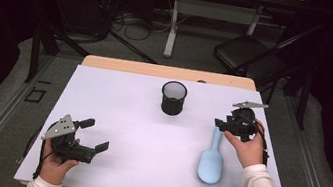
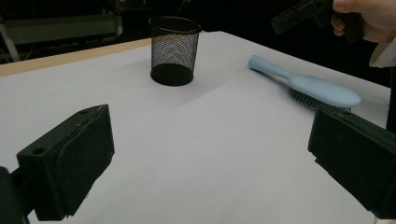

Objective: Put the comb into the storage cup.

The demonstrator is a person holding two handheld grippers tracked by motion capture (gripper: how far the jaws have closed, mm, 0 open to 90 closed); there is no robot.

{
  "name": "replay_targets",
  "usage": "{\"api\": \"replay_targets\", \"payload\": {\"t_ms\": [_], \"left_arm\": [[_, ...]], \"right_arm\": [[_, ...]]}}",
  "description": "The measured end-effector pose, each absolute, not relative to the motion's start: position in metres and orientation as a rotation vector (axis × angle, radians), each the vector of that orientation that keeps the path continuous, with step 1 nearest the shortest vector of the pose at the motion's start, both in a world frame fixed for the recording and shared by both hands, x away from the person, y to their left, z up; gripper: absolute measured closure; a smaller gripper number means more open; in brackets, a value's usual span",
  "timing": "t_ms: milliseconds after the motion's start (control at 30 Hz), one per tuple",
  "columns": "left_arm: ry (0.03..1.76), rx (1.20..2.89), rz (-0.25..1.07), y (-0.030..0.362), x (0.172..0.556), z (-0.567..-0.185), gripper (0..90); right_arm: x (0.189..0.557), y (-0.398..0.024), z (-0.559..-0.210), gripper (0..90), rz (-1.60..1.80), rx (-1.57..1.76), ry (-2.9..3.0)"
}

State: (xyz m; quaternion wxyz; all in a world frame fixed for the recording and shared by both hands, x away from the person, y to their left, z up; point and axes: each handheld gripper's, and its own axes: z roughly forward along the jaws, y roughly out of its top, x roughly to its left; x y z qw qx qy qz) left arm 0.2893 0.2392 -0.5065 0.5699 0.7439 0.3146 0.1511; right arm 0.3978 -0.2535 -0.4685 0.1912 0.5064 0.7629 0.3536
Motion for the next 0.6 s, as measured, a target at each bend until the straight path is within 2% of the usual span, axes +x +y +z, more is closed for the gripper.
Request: {"api": "replay_targets", "payload": {"t_ms": [300, 433, 567, 600], "left_arm": [[0.743, 1.748, 0.359, 0.239, 0.29, -0.507, 0.3], [0.739, 1.745, 0.355, 0.24, 0.291, -0.507, 0.3], [0.738, 1.745, 0.352, 0.24, 0.291, -0.508, 0.4], [0.739, 1.745, 0.353, 0.24, 0.291, -0.508, 0.4]], "right_arm": [[0.413, -0.245, -0.483, 72.3, 0.938, 1.434, 2.196], [0.419, -0.239, -0.491, 79.8, 0.925, 1.43, 2.225], [0.424, -0.235, -0.497, 83.3, 0.907, 1.444, 2.247], [0.427, -0.232, -0.501, 87.1, 0.889, 1.44, 2.261]]}}
